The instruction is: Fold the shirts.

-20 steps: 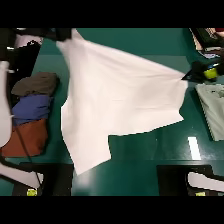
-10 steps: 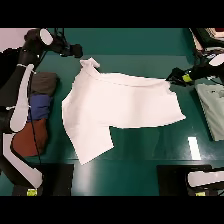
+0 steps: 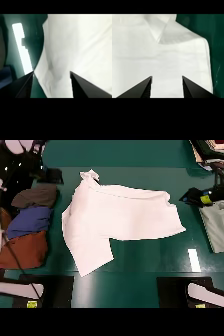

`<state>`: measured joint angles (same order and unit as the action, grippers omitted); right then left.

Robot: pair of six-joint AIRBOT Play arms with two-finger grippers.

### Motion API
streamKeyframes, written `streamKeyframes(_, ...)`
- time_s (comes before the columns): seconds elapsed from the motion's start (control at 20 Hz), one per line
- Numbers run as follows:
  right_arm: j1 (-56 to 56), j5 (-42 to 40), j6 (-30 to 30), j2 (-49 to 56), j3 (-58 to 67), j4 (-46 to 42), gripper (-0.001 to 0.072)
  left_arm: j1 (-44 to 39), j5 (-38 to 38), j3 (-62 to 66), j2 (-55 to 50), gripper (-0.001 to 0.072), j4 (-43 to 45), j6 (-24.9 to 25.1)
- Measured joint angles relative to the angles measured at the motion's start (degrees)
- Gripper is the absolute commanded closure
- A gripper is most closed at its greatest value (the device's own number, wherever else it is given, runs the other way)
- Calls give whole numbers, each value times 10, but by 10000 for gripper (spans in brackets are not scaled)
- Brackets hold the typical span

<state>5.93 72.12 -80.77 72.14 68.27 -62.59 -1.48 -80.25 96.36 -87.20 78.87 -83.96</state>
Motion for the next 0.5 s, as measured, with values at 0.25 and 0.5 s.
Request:
streamKeyframes(0.25,16,2,7,-95,-87,0,271,5,29,-319,180,167,-7,-19)
streamKeyframes(0.5,20,3,9,-133,-112,1,271,7,91,-540,292,168,-46,-48)
